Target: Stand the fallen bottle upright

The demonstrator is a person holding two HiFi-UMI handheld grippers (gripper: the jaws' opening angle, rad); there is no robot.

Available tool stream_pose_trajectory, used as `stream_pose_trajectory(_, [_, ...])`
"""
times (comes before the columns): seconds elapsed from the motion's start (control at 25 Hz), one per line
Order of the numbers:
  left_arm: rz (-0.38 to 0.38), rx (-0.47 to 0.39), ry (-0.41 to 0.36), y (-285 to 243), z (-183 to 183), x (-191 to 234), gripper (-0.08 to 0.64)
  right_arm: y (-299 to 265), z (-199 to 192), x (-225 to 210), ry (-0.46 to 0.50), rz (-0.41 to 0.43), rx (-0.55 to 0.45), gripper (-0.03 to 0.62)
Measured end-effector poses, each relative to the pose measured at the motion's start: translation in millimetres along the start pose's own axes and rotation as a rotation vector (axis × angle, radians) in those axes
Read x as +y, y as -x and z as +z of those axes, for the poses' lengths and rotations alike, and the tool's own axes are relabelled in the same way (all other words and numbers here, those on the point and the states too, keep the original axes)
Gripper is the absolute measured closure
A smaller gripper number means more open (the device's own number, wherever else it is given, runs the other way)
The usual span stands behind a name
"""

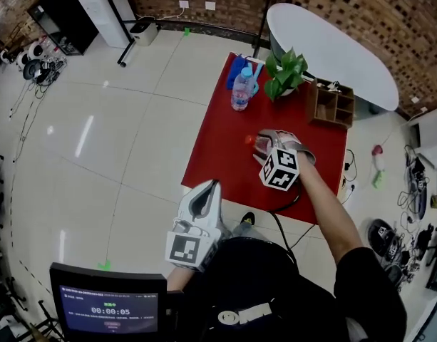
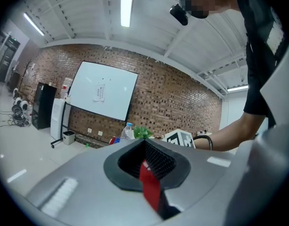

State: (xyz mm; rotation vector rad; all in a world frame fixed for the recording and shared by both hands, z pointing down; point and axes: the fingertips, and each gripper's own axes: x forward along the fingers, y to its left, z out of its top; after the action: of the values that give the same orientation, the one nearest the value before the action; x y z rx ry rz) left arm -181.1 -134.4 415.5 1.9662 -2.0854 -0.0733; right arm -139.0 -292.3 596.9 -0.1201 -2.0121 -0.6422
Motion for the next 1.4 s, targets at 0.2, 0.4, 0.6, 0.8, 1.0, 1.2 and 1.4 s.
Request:
stream_pose_trajectory(0.2, [-0.089, 0.022, -0.028, -27, 3, -32, 0.558, 74, -14, -42, -0.368, -0.206, -0.259, 0.341])
stream_pose_trajectory(0.4, [-0.198, 0.019, -0.055, -45, -1, -70, 0.558, 111, -69, -54, -0.757, -0.323, -0.452, 0.341])
stream_pose_trajectory(0.6, [-0.245, 0.035, -0.065, -52, -6, -89, 0.558, 126, -91, -47, -0.879, -0.415, -0.527, 0.341])
stream_pose_trajectory(0.8, [-0.266, 0.027, -0.081, -55, -7, -97, 0.558, 122, -88, -50, -0.886, -0.409, -0.541, 0.341])
stream_pose_trajectory(1.0, [-0.258, 0.024, -0.083, -50, -3, -95, 0.558, 124, -82, -56, -0.942, -0.377, -0.572, 0.341])
stream_pose_trajectory(1.2, [-0.265, 0.016, -0.085, -45, 0, -90, 0.558, 144, -77, -59, -0.949, -0.442, -0.605, 0.341])
stream_pose_trajectory(1.4, [-0.307, 0.013, -0.074, -38, 1, -88, 0.558, 197, -75, -36, -1.025, -0.568, -0.688, 0.341])
